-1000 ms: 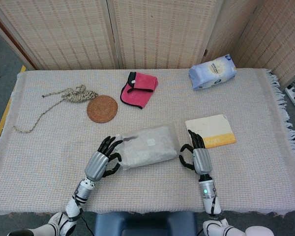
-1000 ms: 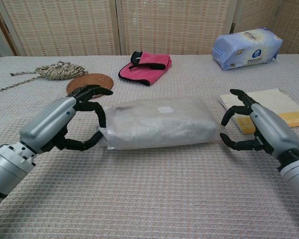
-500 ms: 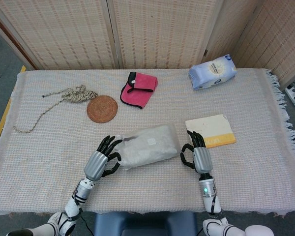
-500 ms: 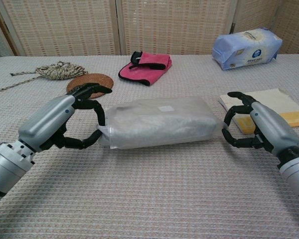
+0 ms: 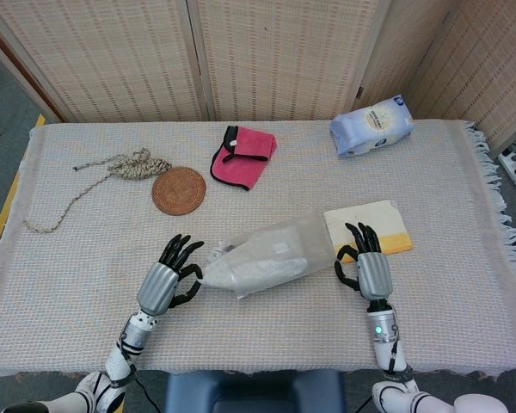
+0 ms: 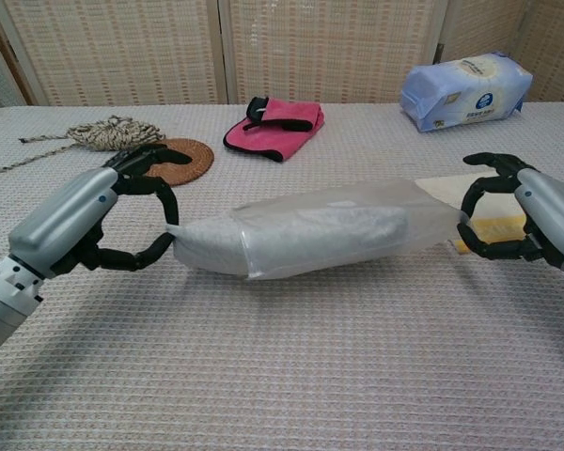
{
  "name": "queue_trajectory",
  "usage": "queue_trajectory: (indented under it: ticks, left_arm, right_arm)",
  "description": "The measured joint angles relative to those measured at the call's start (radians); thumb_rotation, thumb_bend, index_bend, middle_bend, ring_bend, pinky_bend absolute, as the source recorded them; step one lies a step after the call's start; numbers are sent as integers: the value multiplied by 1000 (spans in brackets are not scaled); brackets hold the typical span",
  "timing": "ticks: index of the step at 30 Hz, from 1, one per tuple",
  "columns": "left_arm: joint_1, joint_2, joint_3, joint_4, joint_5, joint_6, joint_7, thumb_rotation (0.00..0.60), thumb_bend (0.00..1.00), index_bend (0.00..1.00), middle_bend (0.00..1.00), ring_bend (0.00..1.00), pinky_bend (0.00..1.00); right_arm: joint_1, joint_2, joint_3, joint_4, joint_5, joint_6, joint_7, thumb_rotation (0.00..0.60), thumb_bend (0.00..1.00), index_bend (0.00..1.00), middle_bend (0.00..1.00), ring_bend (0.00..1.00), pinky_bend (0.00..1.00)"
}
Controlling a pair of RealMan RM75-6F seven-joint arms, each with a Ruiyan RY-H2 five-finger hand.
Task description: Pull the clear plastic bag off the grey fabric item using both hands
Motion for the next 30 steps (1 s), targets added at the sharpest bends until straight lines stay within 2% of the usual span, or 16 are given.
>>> queue_trajectory:
  ticks: [9, 18, 20, 21, 22, 24, 25, 26, 27, 30]
  left_arm:
    - [19, 82, -4, -24, -3, 23, 34, 600, 591, 824, 194, 0, 0]
    - [88, 201, -1, -43, -35, 40, 36, 600, 590, 818, 198, 0, 0]
    - [97, 211, 2, -52, -40, 35, 31, 600, 562, 729, 189, 0, 0]
    - [98, 214, 4, -55, -41, 30, 28, 600, 499, 605, 168, 0, 0]
    - [99, 218, 8, -61, -42, 18, 24, 600, 406, 442, 134, 0, 0]
    - [99, 229, 14, -84, -46, -8, 18, 600, 242, 159, 74, 0, 0]
    - [99, 240, 16, -108, -50, -27, 13, 600, 185, 56, 50, 0, 0]
    - [98, 249, 17, -131, -54, -42, 9, 600, 165, 25, 41, 0, 0]
    - [97, 261, 18, -158, -60, -59, 5, 600, 144, 1, 27, 0, 0]
    - [96, 314, 18, -269, -86, -116, 0, 600, 126, 0, 4, 0, 0]
  right_arm:
    - [-23, 104, 31, -60, 27, 24, -51, 600, 583, 694, 113, 0, 0]
    - [-63, 228, 71, -102, 71, 50, -55, 600, 584, 695, 113, 0, 0]
    - [-73, 247, 72, -109, 80, 47, -50, 600, 583, 659, 105, 0, 0]
    - [-77, 255, 70, -112, 82, 42, -49, 600, 571, 584, 87, 0, 0]
    - [-80, 263, 66, -116, 83, 36, -48, 600, 544, 489, 63, 0, 0]
    - [-89, 282, 54, -134, 82, 25, -48, 600, 424, 188, 8, 0, 0]
    - [-92, 293, 49, -146, 81, 22, -49, 600, 386, 113, 2, 0, 0]
    - [-98, 308, 43, -166, 78, 21, -53, 600, 329, 33, 0, 0, 0]
    - [-103, 321, 38, -184, 76, 21, -56, 600, 286, 4, 0, 0, 0]
    - [-121, 377, 21, -263, 67, 25, -79, 600, 203, 0, 0, 0, 0]
